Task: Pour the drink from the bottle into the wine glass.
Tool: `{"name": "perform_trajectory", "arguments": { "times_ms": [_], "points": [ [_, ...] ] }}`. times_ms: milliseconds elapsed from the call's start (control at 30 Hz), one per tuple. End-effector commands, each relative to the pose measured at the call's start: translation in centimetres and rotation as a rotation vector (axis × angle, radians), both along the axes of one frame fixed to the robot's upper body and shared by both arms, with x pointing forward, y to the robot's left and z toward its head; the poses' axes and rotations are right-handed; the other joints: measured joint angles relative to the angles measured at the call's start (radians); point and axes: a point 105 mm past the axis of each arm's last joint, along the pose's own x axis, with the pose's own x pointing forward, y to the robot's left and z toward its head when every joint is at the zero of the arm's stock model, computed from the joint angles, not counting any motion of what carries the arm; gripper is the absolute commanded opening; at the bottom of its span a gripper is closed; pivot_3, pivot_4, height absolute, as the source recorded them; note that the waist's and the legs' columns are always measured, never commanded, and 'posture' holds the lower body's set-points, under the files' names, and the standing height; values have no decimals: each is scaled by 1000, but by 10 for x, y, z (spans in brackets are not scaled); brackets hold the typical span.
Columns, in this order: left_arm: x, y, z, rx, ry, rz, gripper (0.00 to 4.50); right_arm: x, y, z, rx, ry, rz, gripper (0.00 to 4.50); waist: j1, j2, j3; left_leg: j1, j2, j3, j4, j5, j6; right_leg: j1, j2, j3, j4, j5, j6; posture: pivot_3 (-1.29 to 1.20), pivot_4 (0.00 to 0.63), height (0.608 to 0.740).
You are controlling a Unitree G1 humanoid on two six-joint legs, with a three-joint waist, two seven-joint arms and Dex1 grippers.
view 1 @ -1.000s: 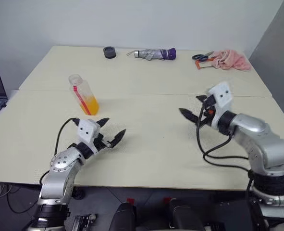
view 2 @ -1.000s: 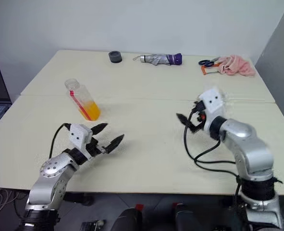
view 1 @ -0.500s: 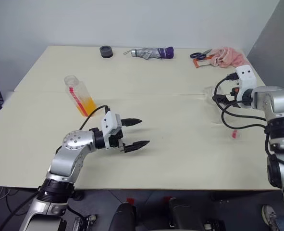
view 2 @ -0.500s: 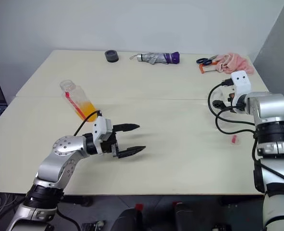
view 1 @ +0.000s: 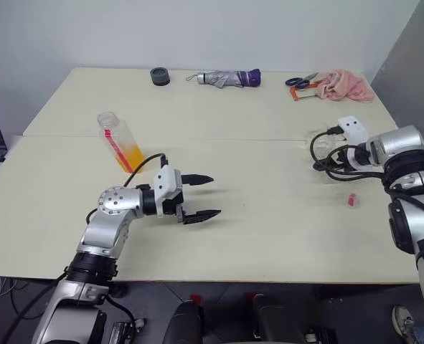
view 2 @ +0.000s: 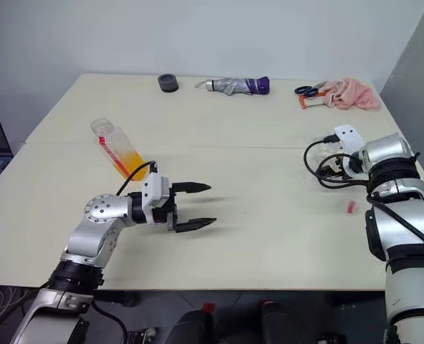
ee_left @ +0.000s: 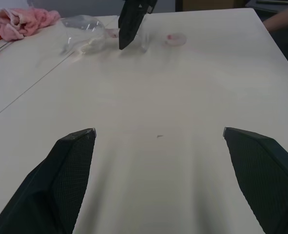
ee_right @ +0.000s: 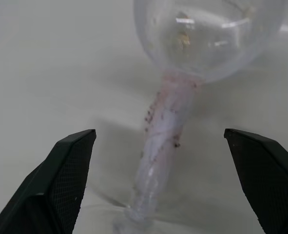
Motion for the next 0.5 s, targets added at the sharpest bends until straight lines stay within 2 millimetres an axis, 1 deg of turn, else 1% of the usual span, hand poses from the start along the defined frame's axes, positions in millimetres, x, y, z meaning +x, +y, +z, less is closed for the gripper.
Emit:
{"name": "perform_trajectory", "arguments": {
  "times_ms": [33,100,167,200,267,433,467,500],
  "points": [
    [0,-7,10,-9,-59,-20,4494,3,-4,16,-45,-32,33,4325,-1,0,0,0,0,0,0,0,0,0,0,0,0,0,0,0,150,740],
    [0,-9,10,-9,-63,-21,4500,3,-3,16,-49,-28,48,3928,-3,0,0,0,0,0,0,0,0,0,0,0,0,0,0,0,150,740],
    [0,-10,10,-7,-69,-20,4500,3,0,18,-53,-19,80,3210,-5,0,0,0,0,0,0,0,0,0,0,0,1,0,0,0,150,740],
    [-1,-11,11,-7,-72,-18,4500,3,3,19,-52,-10,100,2938,-7,1,0,0,0,0,0,0,0,0,0,0,1,0,0,0,150,740],
    [0,-12,11,-7,-76,-16,4500,1,6,18,-55,10,129,2150,-9,1,1,0,0,0,0,0,0,0,0,0,1,0,0,0,150,740],
    [-1,-15,12,-4,-84,-14,4500,0,8,14,-83,35,168,376,-10,1,1,0,0,-1,0,0,0,0,0,0,1,0,0,0,150,740],
    [-1,-15,12,-4,-85,-14,4500,-1,7,12,-91,37,167,119,-10,1,1,0,0,-1,0,0,0,0,0,0,1,0,0,0,150,740],
    [-1,-16,12,-3,-85,-14,4500,-1,6,11,-100,37,170,98,-10,1,1,0,0,0,0,0,0,0,0,0,1,0,0,0,150,740]
  ]
}}
